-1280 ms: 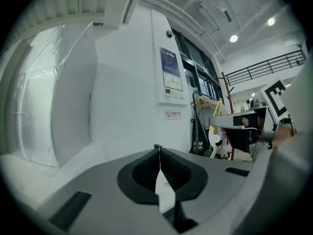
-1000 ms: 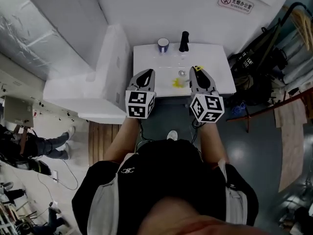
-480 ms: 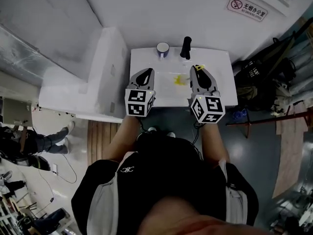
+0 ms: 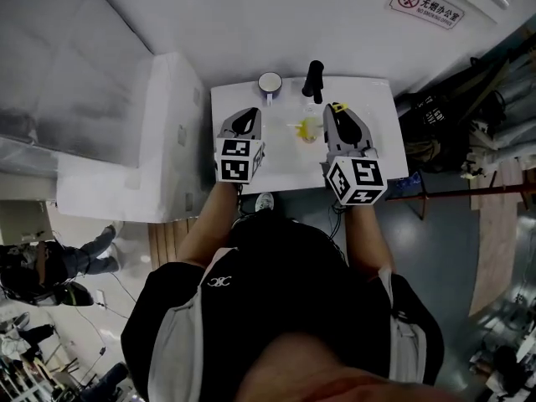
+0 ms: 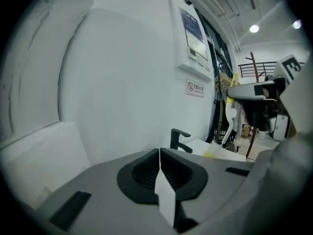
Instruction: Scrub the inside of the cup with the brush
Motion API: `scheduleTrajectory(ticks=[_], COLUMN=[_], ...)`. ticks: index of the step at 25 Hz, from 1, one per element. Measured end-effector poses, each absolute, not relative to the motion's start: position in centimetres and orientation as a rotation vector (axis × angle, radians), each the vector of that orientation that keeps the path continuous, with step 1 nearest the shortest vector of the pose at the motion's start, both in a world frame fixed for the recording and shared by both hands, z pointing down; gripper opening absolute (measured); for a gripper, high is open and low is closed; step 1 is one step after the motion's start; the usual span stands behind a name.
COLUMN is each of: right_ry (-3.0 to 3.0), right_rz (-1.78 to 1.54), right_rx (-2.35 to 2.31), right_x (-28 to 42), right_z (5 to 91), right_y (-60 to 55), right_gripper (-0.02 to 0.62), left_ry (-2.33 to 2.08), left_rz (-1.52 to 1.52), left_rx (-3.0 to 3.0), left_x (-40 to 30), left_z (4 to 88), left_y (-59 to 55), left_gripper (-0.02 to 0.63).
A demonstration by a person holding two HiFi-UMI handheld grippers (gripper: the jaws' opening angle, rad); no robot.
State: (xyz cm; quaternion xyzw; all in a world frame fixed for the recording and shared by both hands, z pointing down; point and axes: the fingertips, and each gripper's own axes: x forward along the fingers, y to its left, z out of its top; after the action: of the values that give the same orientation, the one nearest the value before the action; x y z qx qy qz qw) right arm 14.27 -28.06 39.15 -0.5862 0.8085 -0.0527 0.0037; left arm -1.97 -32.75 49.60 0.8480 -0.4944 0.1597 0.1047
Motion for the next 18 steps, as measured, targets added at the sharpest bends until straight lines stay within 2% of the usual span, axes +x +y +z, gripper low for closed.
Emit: scheduleTrajectory(ticks=[12, 13, 16, 18], right_ry=[2.499, 2.494, 2.477, 2.462], right_rz=[-0.219, -0.226, -0.242, -0.25], right_rx=[-1.934, -1.944, -1.977, -2.004], right_x=[14.4, 14.4, 14.7, 15.1], right_z=[39.9, 40.1, 40.5, 40.8], right_y=[-31.8, -32.0, -32.5, -32.5], right_gripper=[0.052, 0.052, 0.052, 0.052], left_ry=[-1.259, -1.235, -1.159, -1.127], left_rz=[0.555, 0.564, 0.588, 0.607], left_rx=[2.434, 2.432, 2.434, 2.433], left_x=[-0.4, -0.2, 0.6, 1.0], left_z=[58.5, 59.2, 60.8, 61.7], left_y=[-38.1, -38.4, -39.2, -39.6], left_gripper=[0.022, 0.033, 0.138, 0.144])
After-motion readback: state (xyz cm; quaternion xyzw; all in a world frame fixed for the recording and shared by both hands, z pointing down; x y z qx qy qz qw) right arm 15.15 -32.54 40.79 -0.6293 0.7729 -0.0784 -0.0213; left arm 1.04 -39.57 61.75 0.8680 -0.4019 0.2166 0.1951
